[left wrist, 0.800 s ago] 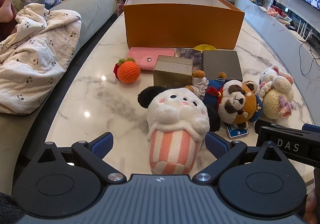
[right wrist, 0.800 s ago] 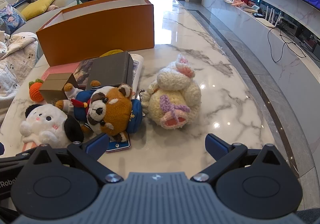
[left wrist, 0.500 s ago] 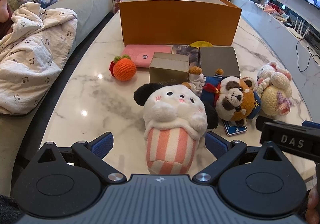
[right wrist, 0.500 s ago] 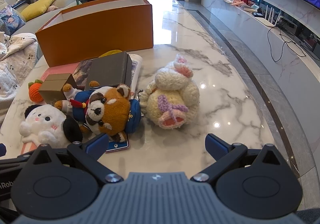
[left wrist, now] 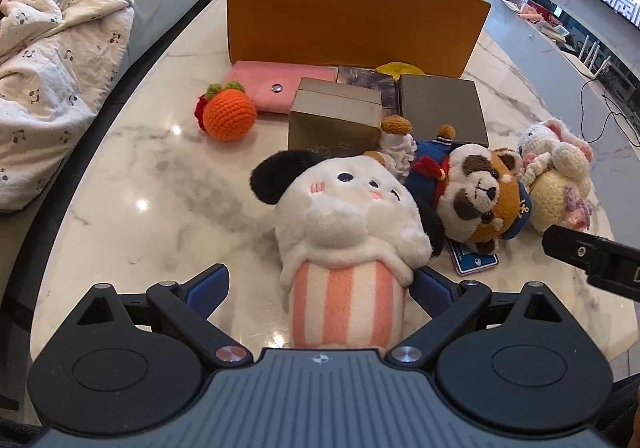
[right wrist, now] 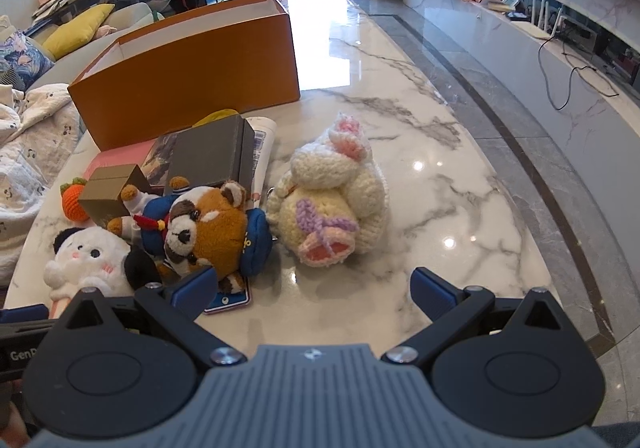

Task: Organize objects
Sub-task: 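Grasp the white dog plush with the left tool while the right tool grasps the knitted bunny, then lift both plushes and carry them over the orange box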

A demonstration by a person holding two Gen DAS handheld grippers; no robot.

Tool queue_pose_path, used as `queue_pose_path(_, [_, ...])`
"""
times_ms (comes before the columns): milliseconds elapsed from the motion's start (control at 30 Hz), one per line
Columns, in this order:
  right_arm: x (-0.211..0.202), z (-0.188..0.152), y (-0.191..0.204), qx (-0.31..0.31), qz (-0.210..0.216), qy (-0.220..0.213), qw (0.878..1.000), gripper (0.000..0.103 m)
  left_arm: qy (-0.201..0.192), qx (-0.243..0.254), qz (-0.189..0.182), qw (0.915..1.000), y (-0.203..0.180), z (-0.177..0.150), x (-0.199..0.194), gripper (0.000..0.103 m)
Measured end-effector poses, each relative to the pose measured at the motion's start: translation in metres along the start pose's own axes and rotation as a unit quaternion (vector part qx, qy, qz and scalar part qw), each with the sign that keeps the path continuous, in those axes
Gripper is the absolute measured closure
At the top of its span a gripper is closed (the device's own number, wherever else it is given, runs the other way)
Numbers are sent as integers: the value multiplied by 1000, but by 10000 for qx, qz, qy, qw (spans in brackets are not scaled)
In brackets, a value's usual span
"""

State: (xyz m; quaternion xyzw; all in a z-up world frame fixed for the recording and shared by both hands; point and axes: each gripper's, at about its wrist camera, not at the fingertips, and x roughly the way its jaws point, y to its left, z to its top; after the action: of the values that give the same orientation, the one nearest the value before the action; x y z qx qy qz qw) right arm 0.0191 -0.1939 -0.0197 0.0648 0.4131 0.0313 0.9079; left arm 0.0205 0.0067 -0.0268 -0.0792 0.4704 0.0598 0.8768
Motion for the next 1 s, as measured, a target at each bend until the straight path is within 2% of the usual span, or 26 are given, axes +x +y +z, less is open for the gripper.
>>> queue_pose_path(67, [3, 2, -5, -4, 119, -17, 9999, 1, -68, -63, 195, 9998, -3, 0, 2, 0])
queue_pose_path(267, [15, 13, -21, 44, 256, -188, 9995, 1, -268, 156, 473, 9984, -10, 3, -7, 0])
queue_pose_path(367, [22, 22, -21, 75, 389, -262, 9989, 1, -315, 112, 460, 9984, -8, 7, -5, 0])
queue_pose_path(533, [44, 36, -13, -82, 219, -369, 9990, 1, -168, -107, 290, 9994, -5, 11, 12, 0])
queue_pose_path(600, [54, 38, -16, 40, 232, -283, 9993, 5, -142, -234, 173, 9995, -3, 10, 18, 0])
queue_pose_path(633, [58, 38, -18, 121, 277, -207, 9993, 17, -142, -388, 145, 9990, -1, 9, 20, 0])
queue_pose_path(667, [63, 38, -20, 188, 320, -127, 9992, 23, -104, -484, 39, 9988, 2, 8, 23, 2])
queue_pose_path(767, [65, 37, -23, 257, 377, -157, 9988, 24, -168, -504, 1, 9986, 1, 6, 20, 11])
queue_pose_path(1000, [62, 34, -28, 375, 524, -184, 9978, 27, -213, -506, 68, 9985, -3, 5, 18, 19])
